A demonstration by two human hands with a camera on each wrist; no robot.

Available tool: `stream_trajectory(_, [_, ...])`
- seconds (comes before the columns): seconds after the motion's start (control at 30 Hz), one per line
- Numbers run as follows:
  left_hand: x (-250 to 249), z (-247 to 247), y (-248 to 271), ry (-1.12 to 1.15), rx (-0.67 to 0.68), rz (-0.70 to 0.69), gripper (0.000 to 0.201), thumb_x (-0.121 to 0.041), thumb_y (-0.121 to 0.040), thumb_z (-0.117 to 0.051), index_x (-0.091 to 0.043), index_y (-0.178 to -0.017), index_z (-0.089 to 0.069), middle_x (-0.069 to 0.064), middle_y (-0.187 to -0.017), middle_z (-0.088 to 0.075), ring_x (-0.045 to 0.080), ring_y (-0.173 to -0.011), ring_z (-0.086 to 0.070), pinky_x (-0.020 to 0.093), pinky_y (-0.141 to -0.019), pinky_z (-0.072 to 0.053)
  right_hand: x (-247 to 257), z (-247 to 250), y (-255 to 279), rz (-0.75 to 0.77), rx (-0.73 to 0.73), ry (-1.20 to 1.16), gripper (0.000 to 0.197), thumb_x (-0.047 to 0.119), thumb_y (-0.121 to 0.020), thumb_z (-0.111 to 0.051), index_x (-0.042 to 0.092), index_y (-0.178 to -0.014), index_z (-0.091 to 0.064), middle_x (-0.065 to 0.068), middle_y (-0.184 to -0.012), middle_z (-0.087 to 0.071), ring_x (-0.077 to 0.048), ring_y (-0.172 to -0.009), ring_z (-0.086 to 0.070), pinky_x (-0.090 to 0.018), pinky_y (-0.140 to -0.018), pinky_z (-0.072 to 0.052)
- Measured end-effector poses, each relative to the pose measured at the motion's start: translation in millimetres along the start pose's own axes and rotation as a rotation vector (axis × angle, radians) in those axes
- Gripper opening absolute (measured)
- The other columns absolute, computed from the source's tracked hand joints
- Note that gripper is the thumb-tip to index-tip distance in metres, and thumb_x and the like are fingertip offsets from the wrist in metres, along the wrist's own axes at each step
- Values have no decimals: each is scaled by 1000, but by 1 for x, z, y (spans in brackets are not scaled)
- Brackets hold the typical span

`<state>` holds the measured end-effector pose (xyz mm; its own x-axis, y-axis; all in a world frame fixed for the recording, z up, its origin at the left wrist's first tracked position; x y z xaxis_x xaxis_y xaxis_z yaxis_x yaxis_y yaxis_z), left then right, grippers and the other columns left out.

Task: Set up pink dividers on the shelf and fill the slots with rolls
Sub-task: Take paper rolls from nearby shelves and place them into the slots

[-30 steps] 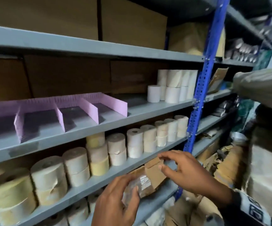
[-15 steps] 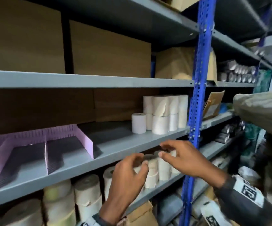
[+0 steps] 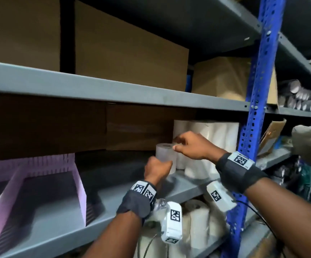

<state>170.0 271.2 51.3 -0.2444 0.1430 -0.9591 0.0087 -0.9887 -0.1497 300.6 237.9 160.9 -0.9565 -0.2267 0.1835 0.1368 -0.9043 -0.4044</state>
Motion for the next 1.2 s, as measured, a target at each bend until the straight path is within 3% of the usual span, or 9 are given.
stream_trajectory(0.13, [19,-32,-42,87,70,78,39,-12,-88,-67,-2,-126,-66,13,-126,-70,28,-118,-66,35,-99,-55,-6,-27,-44,-4,101,113,36,39,-93,-60,15,-116,-70,-8,-123,-67,-27,-111,-62,-32,-90,-51])
stream_trajectory(0.2, [25,-40,-54,124,86,119,40,-9,-92,-66,-3,-131,-62,12,-130,-67,26,-120,-64,27,-93,-51,-10,-43,-56,-9,172,176,40,43,-96,-57,16,-122,-68,-9,-131,-63,-28,-115,-59,-34,-96,-49])
stream_trajectory(0.4, [32,-50,-73,147,163,221,49,-8,-93,-74,3,-136,-54,14,-136,-60,28,-125,-57,29,-86,-43,-18,-71,-78,-7,332,263,63,50,-97,-54,16,-149,-43,-5,-153,-44,-24,-136,-46,-27,-104,-38])
stream_trajectory(0.63, [33,-49,-66,43,163,115,58,-6,-85,-80,-2,-136,-54,14,-134,-63,28,-124,-59,35,-104,-49,-7,-67,-59,169,257,271,59,45,-96,-57,9,-142,-50,-11,-151,-44,-27,-132,-48,-37,-109,-41])
stream_trajectory(0.77, [16,-34,-37,-73,124,-10,54,-14,-80,-84,-8,-128,-63,12,-126,-68,28,-117,-65,41,-102,-54,10,-42,-28,307,164,146,52,37,-95,-63,5,-136,-57,-9,-150,-46,-22,-135,-46,-34,-110,-38])
stream_trajectory(0.93, [-8,-4,34,-211,8,-190,74,-40,-71,-87,-19,-132,-51,3,-125,-66,27,-114,-64,39,-92,-56,22,2,25,412,91,-11,35,34,-92,-67,11,-118,-71,0,-139,-50,-14,-124,-50,-29,-101,-43])
stream_trajectory(1.03, [-22,9,93,-140,17,-328,71,-53,-67,-83,-36,-126,-47,-10,-122,-63,12,-109,-63,40,-90,-57,31,27,65,447,86,-142,30,37,-91,-69,19,-114,-74,13,-134,-49,-4,-111,-55,-13,-77,-41])
stream_trajectory(1.1, [-27,16,133,-67,27,-381,67,-59,-64,-81,-47,-119,-45,-19,-119,-61,-1,-105,-61,38,-88,-59,43,40,96,493,107,-180,27,38,-90,-69,23,-113,-73,18,-133,-48,-1,-97,-59,-11,-68,-39])
stream_trajectory(1.2, [-21,29,187,-17,-20,-396,72,-65,-61,-82,-60,-119,-40,-32,-117,-59,-8,-104,-60,32,-85,-60,68,52,142,572,121,-214,29,37,-90,-70,23,-115,-73,19,-132,-48,7,-72,-58,-8,-61,-40])
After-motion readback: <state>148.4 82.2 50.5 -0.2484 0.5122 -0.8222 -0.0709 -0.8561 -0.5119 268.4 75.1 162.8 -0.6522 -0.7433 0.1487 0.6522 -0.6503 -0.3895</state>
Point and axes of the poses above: each hand's wrist, its own y-axis away from the middle knuckle, its own z-axis out of the back of the hand, x = y × z, the point moved 8 cm from there along -y, towards the middle knuckle
